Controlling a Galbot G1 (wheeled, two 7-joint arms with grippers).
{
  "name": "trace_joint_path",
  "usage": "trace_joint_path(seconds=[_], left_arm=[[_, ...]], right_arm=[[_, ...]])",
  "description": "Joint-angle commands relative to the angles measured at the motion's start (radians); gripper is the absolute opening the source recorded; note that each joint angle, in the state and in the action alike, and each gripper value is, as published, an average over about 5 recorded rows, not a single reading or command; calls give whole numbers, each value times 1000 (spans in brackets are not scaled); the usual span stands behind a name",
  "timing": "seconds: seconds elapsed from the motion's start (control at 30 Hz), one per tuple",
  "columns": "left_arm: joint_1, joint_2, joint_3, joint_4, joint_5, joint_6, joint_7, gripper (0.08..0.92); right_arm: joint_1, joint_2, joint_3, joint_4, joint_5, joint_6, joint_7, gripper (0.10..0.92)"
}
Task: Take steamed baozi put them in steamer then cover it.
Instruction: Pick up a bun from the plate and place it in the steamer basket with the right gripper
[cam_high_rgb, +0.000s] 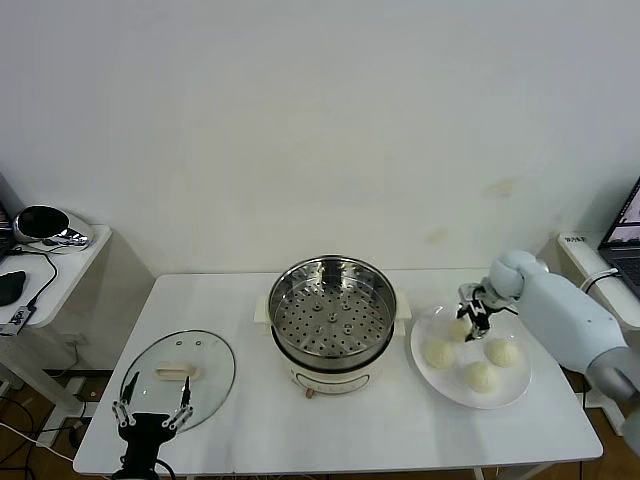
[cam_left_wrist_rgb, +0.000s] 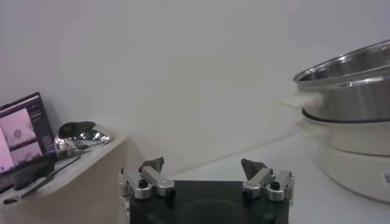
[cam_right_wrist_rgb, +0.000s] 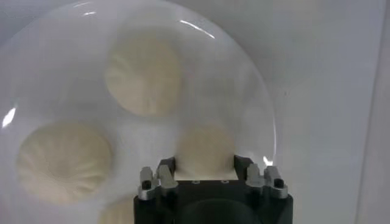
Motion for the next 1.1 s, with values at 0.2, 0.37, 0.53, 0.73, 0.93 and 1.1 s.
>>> trace_joint_path(seconds=[0.2, 0.37, 0.53, 0.73, 0.93, 1.1], left_arm=[[-8, 9, 0, 4, -7, 2, 2, 823], [-21, 21, 4, 1, -55, 3, 12, 823], [-29, 36, 11, -2, -112, 4, 23, 823], [-33, 39, 9, -5, -121, 2, 24, 823], [-39, 30, 6, -18, -120, 3, 24, 823], [-43, 17, 1, -38, -121, 13, 25, 823]], right_arm=[[229, -191, -163, 301, 253, -44, -35, 587], [477, -242, -325, 404, 428, -26, -46, 586], [664, -153, -459, 407, 522, 42, -46, 586], [733, 3, -569, 396, 618, 71, -10, 593], [728, 227, -634, 322, 668, 157, 50, 595], [687, 373, -674, 211, 605, 294, 54, 602]])
